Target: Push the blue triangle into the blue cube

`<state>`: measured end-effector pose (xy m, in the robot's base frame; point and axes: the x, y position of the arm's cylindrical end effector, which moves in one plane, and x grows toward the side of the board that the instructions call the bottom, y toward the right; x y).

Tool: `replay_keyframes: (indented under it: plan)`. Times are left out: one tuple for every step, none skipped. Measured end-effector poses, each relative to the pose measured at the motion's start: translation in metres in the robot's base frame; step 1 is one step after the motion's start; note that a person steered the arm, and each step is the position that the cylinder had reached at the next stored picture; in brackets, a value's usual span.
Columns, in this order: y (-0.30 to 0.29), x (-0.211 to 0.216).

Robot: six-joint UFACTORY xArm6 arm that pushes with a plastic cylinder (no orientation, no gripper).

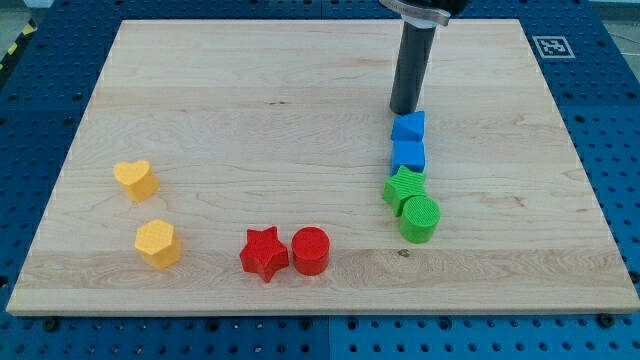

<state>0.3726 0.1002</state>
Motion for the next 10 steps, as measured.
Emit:
replay_keyframes:
  plan:
    - [0.0,0.003]
    - [-0.008,0.019]
    - [-0.033,0.034]
    - [-0.062,0.031]
    - [-0.052,-0.014]
    - [-0.003,-0.029]
    - [0.027,-0.029]
    - [0.028,-0.023]
    - [0.035,-0.002]
    - [0.038,0.014]
